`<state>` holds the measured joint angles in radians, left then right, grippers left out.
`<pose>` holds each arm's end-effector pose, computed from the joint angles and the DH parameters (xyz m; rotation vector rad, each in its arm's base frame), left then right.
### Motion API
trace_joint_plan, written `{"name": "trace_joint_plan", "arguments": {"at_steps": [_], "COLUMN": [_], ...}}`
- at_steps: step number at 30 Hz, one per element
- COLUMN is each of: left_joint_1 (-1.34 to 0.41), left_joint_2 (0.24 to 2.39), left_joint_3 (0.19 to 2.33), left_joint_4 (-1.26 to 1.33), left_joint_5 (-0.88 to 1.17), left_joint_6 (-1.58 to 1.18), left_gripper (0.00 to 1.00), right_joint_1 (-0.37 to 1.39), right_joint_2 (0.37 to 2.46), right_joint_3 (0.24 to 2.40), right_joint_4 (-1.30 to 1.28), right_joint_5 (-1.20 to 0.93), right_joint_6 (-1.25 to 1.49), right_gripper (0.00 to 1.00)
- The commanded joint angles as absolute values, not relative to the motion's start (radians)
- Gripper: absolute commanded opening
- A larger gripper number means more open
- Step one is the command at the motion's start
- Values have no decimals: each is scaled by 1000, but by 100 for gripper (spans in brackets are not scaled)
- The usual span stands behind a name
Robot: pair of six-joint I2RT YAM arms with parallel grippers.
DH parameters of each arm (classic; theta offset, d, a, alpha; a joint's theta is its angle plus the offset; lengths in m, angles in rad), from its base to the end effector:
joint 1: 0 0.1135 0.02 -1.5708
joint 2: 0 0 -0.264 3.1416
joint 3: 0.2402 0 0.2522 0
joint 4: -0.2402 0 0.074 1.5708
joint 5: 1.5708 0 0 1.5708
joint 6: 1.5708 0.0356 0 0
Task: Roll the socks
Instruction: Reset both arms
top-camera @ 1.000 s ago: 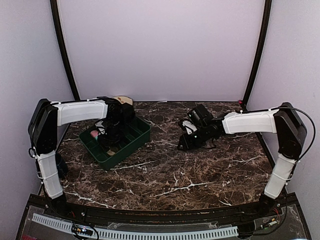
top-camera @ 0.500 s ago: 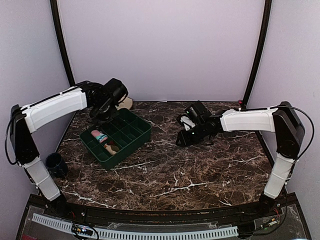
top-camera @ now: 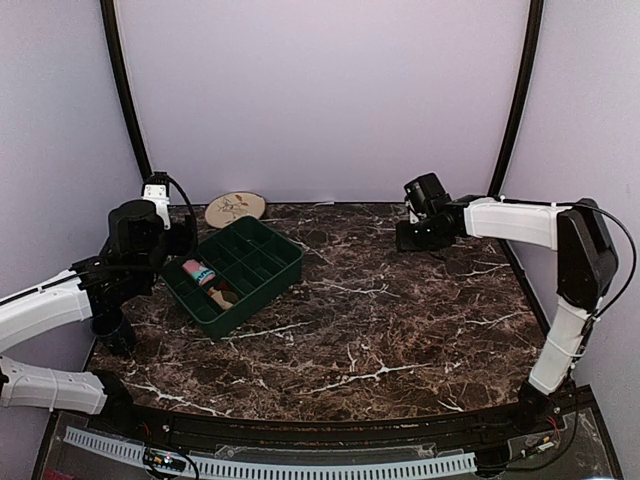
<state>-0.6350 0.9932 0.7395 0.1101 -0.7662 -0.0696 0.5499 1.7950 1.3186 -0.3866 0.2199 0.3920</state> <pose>0.1971 -0.1146 0.3170 -0.0888 1.6733 0.1258 0.3405 0.1996 0.2293 -0.0921 2.4111 0.1670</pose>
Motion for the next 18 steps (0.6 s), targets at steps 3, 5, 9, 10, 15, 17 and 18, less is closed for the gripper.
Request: {"name": "trace_joint_plan", "arguments": {"at_steps": [3, 5, 9, 10, 15, 17, 18], "left_joint_1": [-540, -492, -386, -369, -312, -299, -294], "left_joint_2": [992, 971, 954, 955, 964, 970, 973], "left_joint_3": [693, 673, 658, 658, 655, 657, 659], "left_joint_4": [280, 279, 252, 245, 238, 236, 233], "left_joint_5": [-634, -572, -458, -451, -378, -355, -346], "left_joint_6": [158, 125, 74, 70, 56, 52, 50], "left_gripper": [91, 93, 93, 93, 93, 93, 93], "right_joint_1": [478, 473, 468, 468, 466, 466, 466], "right_joint_2": [1677, 1636, 1555, 1542, 1449, 1407, 1390], "right_joint_3": [1296, 1266, 1209, 1197, 1111, 1076, 1064], "right_joint_4": [-393, -385, -385, -393, -389, -369, -362], "right_joint_5": [413, 449, 505, 523, 547, 544, 541], "right_joint_6": [423, 426, 435, 443, 470, 479, 482], "right_gripper": [59, 61, 63, 63, 60, 62, 63]}}
